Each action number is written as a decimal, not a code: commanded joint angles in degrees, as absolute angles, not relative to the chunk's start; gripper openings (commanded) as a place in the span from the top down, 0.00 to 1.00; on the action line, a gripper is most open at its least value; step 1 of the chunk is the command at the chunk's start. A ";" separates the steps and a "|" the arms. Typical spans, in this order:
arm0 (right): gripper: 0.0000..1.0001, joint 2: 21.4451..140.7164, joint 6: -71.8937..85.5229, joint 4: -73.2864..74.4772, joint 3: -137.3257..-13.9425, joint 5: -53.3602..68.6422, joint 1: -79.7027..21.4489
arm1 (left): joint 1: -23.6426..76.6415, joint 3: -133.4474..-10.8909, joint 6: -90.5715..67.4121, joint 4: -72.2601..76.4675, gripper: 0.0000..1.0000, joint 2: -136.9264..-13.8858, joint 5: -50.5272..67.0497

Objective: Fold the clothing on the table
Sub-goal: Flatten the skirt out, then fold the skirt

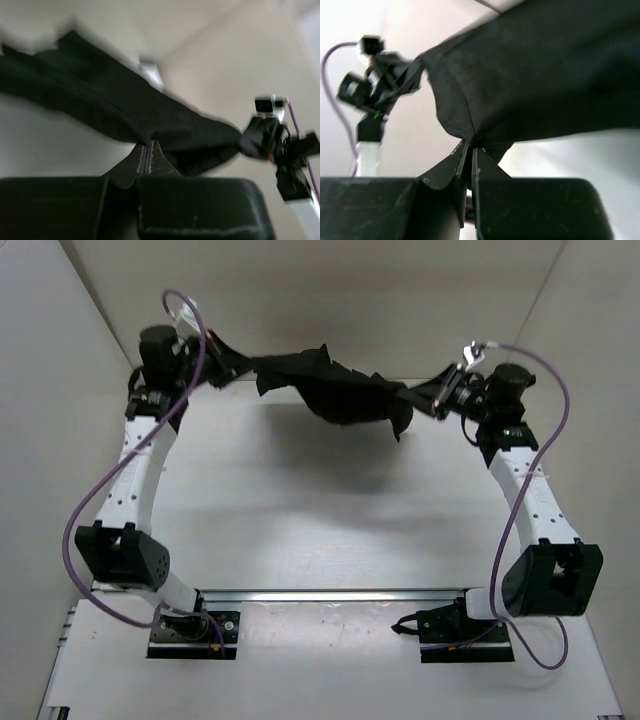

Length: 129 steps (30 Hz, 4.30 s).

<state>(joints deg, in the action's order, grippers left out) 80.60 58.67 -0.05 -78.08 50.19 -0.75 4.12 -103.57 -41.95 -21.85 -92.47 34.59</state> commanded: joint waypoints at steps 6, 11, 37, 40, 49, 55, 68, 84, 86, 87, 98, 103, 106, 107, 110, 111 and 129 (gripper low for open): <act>0.71 62.43 46.95 13.43 -45.65 38.09 2.80 | 13.79 -51.83 -38.41 -10.91 0.50 -69.54 32.59; 0.57 58.00 36.94 23.62 -39.72 31.30 5.54 | 12.66 -43.94 -33.25 -13.95 0.39 -68.38 33.41; 0.55 82.08 41.13 18.55 -43.94 16.52 -12.56 | 18.81 -58.01 -25.66 -17.40 0.39 -100.10 12.84; 0.75 85.77 39.91 22.04 -47.88 14.08 -13.44 | 19.16 -59.06 -25.93 -16.53 0.81 -102.12 13.35; 1.00 74.21 33.23 29.61 -47.38 17.22 -7.48 | 15.30 -57.67 -23.99 -22.68 1.00 -92.04 18.81; 1.00 70.58 26.81 33.13 -40.18 22.85 -0.71 | 18.36 -46.77 -26.54 -19.79 1.00 -83.06 18.10; 1.00 58.37 25.39 47.97 -40.34 25.93 -2.90 | 18.36 -42.01 -25.40 -32.94 1.00 -64.35 23.12; 1.00 56.49 25.33 59.16 -58.50 31.64 -9.76 | 19.27 -49.10 -29.19 -40.17 1.00 -54.98 27.34; 1.00 66.83 23.13 55.83 -63.44 33.65 -7.05 | 15.06 -53.50 -28.30 -36.41 1.00 -61.83 30.22; 1.00 69.76 21.64 54.68 -66.42 35.58 -4.86 | 12.25 -55.87 -28.56 -35.08 1.00 -66.49 30.93; 0.60 115.93 21.27 52.13 -110.92 36.13 5.09 | 0.00 -84.55 -43.13 -12.86 0.54 -115.14 52.46; 0.62 108.56 22.32 41.87 -94.71 35.42 6.68 | 0.09 -73.86 -48.68 -3.09 0.54 -108.30 51.60; 0.58 103.02 24.42 33.59 -81.70 37.69 7.55 | 0.78 -69.01 -48.69 -1.05 0.56 -103.73 50.19; 0.55 101.01 25.83 29.75 -76.43 37.97 7.73 | 1.66 -68.39 -46.95 -2.27 0.56 -101.88 49.32; 0.54 97.65 29.87 22.26 -65.96 36.58 6.25 | 4.29 -66.10 -41.32 -9.46 0.55 -98.36 43.34; 0.53 96.95 31.88 20.24 -63.66 36.48 5.98 | 5.00 -65.66 -39.31 -11.58 0.55 -97.74 38.98; 0.45 99.75 57.39 -4.11 -48.79 20.56 2.19 | 15.29 -62.68 -33.93 -16.62 0.58 -105.38 21.88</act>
<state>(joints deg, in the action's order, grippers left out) 98.54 53.56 3.73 -50.28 23.81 0.80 14.52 -62.39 -36.73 -15.42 -105.71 24.95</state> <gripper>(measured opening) 0.555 0.414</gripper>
